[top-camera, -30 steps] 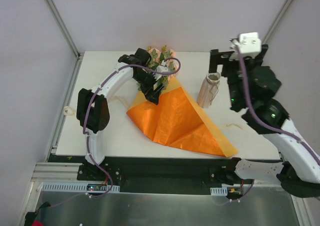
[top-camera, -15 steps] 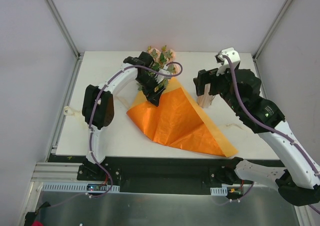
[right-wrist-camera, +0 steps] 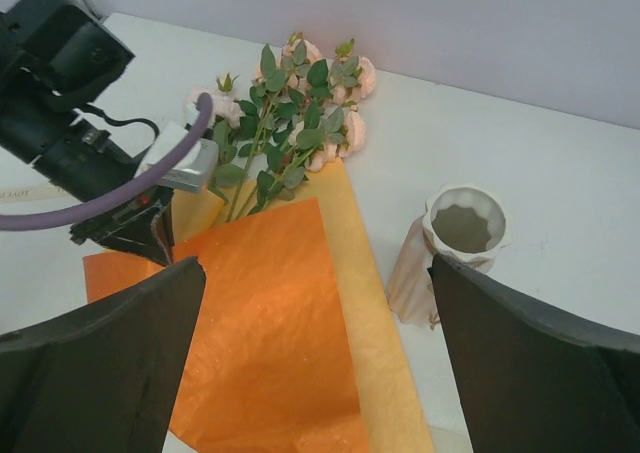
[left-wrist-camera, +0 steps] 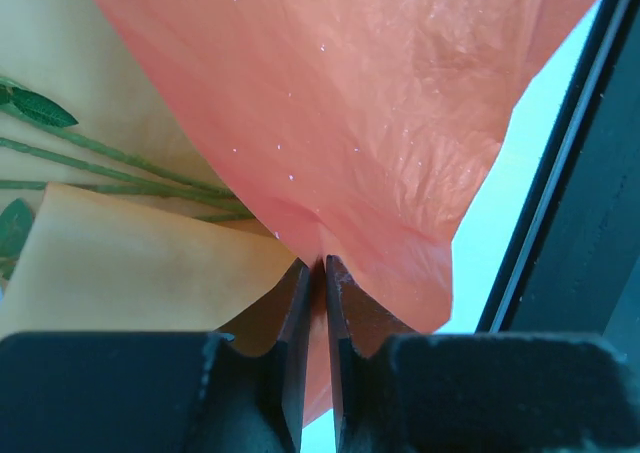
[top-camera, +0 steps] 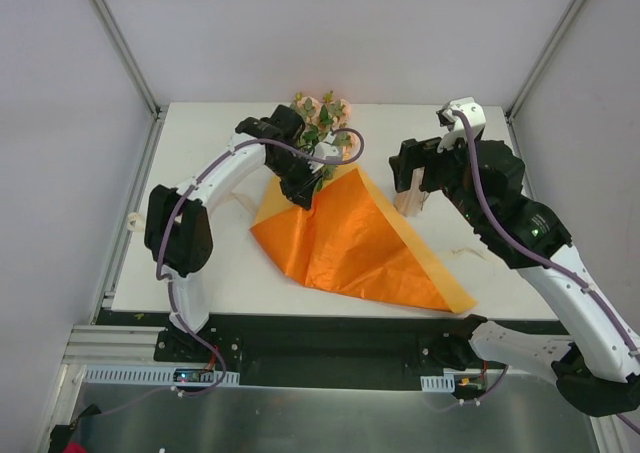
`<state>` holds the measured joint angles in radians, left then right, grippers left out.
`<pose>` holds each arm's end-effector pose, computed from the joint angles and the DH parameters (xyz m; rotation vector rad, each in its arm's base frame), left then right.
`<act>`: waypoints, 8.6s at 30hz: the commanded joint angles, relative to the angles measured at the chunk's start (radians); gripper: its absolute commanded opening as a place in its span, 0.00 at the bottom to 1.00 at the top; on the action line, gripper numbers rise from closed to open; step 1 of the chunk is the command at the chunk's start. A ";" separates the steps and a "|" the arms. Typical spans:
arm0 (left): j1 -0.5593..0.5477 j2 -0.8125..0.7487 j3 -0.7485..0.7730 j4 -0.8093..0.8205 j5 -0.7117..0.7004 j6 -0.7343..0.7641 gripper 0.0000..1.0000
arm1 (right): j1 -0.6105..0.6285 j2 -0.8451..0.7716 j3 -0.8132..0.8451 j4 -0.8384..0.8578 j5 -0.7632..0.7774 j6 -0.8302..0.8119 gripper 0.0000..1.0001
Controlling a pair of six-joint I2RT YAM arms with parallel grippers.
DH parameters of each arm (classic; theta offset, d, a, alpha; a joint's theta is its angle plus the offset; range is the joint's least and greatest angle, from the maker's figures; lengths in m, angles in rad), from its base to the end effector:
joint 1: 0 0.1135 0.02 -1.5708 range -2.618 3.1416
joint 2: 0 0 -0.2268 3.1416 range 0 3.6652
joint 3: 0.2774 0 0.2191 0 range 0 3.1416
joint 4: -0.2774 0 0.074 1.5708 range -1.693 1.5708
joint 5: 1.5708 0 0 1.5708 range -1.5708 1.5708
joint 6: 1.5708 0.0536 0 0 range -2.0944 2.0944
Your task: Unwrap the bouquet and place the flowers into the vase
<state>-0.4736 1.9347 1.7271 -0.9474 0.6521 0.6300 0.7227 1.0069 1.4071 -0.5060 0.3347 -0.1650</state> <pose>0.3112 -0.1961 0.2341 1.5001 2.0879 -0.8222 0.1567 0.1147 0.4294 -0.4832 1.6013 0.1408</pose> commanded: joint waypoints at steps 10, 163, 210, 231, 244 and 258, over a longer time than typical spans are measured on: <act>-0.085 -0.342 -0.240 -0.011 0.043 0.115 0.09 | -0.074 -0.021 -0.022 0.032 -0.028 0.021 0.97; 0.285 -0.634 -0.692 0.236 -0.496 -0.325 0.99 | -0.017 0.987 0.133 0.225 -0.049 0.208 0.39; 0.322 -0.580 -0.612 0.217 -0.473 -0.381 0.99 | -0.029 0.599 0.087 0.434 -0.022 0.122 0.01; 0.405 -0.672 -0.554 0.188 -0.345 -0.380 0.99 | -0.241 0.231 -0.085 1.263 0.015 -0.280 0.01; 0.405 -0.694 -0.557 0.168 -0.310 -0.339 0.99 | -0.335 0.240 -0.224 1.446 0.089 -0.263 0.01; 0.405 -0.711 -0.554 0.157 -0.318 -0.320 0.99 | -0.339 0.267 -0.293 1.256 0.124 -0.190 0.01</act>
<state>-0.0769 1.2598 1.1698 -0.7677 0.3141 0.2848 0.3878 1.3174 1.0801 0.8627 0.4168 -0.4232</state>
